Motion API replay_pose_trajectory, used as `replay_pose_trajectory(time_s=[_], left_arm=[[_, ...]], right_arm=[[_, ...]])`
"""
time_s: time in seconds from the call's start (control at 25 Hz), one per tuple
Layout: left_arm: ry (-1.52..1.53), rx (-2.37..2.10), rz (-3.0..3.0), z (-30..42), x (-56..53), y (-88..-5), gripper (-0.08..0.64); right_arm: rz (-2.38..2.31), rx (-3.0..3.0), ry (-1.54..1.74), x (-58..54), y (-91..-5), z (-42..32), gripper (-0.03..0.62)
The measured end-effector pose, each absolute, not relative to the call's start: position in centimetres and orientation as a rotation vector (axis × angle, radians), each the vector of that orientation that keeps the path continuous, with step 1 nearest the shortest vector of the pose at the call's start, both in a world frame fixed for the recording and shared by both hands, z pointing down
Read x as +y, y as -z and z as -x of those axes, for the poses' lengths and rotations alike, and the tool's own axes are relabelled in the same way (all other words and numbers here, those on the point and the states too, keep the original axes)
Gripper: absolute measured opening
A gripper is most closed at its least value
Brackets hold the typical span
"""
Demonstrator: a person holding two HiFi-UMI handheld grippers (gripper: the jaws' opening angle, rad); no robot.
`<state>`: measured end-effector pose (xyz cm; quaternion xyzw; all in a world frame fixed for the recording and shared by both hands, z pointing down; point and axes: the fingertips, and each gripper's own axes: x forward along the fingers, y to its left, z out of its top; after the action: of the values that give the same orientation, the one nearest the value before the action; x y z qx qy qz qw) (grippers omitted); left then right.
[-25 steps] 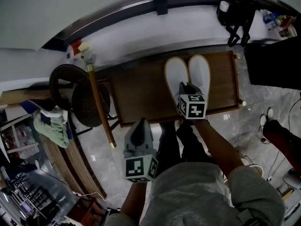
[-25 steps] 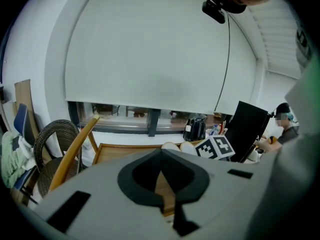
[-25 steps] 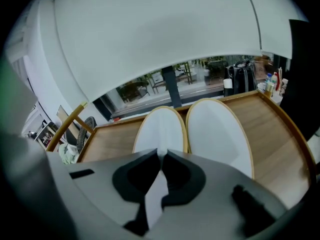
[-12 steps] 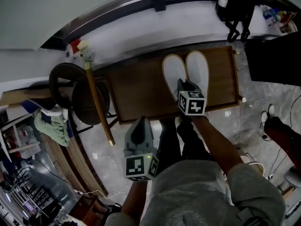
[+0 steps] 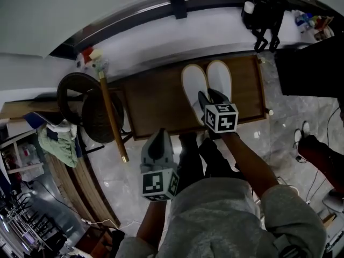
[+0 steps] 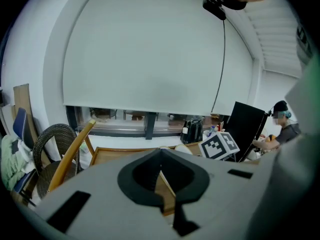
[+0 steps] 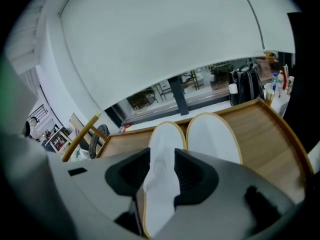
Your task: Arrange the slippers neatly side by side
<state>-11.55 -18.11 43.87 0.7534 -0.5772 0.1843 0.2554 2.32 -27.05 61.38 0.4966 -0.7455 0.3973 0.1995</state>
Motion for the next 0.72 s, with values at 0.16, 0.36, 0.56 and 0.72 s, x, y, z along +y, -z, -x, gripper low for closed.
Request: replay_pose_trajectory(time_s=[0.16, 0.36, 0.56, 0.72], left_arm=[[-0.469, -1.577, -2.101, 11.1, -19.1, -42.1, 0.014], [-0.45, -1.565, -2.154, 9.4, -17.6, -40.8, 0.014], [-0.436, -1.57, -2.214, 7.5, -15.8, -38.7, 0.014], [-0.406, -1.563, -2.253, 6.2, -14.0, -36.9, 0.014]], right_arm=[[-1.381, -2.159, -1.002, -27.8, -57.1, -4.4, 0.138], [-1.345, -2.278, -0.8, -25.3, -50.7, -9.1, 0.138], [-1.374, -2.357, -0.675, -21.5, -45.2, -14.3, 0.126], [-1.382, -2.395, -0.599, -17.8, -41.8, -17.1, 0.05]])
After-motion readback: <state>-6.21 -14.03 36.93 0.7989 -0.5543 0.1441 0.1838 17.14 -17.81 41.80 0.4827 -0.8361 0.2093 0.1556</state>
